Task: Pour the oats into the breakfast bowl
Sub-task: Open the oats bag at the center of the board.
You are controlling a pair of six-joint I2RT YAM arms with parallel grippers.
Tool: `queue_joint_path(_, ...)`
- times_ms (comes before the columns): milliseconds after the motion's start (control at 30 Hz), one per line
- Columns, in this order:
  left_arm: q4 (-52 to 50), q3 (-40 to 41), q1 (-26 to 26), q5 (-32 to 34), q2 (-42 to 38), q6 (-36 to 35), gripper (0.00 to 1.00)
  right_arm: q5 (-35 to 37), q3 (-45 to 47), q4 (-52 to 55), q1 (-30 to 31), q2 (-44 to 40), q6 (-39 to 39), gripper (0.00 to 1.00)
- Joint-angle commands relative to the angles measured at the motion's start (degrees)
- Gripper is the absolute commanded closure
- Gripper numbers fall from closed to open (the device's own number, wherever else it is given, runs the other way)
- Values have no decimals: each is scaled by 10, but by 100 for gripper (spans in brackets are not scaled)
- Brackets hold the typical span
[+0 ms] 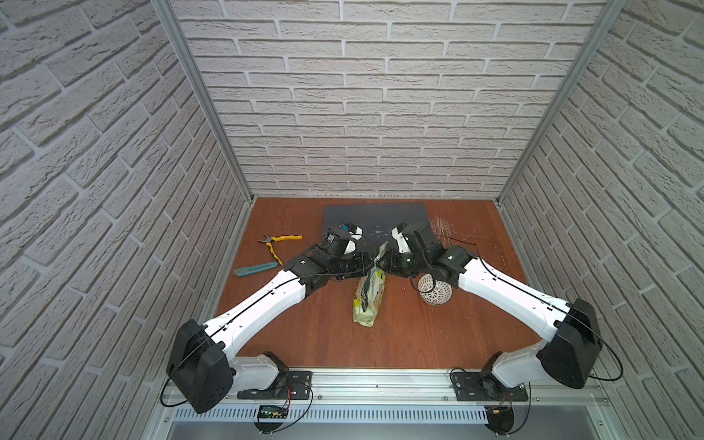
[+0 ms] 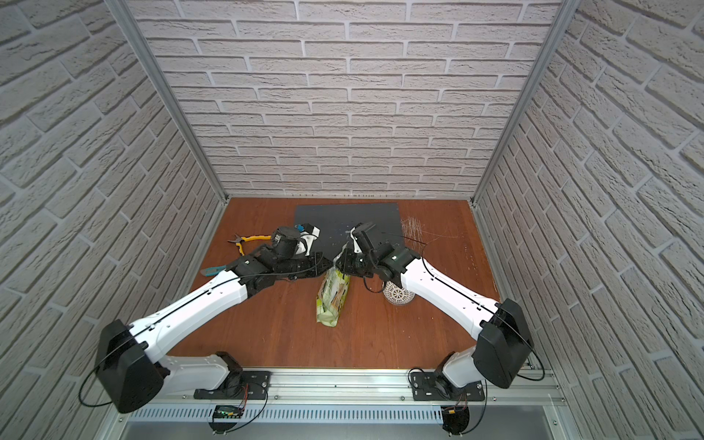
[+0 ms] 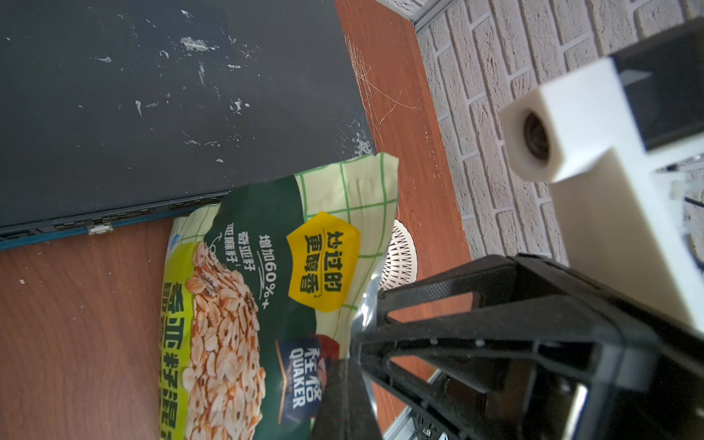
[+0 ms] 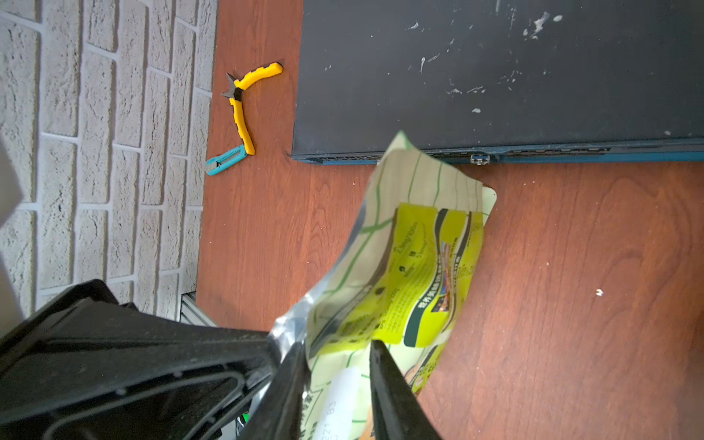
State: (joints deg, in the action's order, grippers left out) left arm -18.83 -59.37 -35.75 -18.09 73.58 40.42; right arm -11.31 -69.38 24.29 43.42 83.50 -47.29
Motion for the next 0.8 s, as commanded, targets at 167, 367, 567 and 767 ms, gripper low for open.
queue_joint_path(167,21,-6,-6,0,-3,-6,100,17,13,-35,6,-15,-15,63)
queue_joint_path(367,20,-8,-7,4,-5,-6,100,18,8,-3,6,-1,-9,67)
queue_joint_path(567,19,-9,-7,18,-10,-7,100,31,-4,67,6,1,17,86)
queue_joint_path(767,24,-10,-7,15,-5,-8,100,12,4,56,6,-12,17,97)
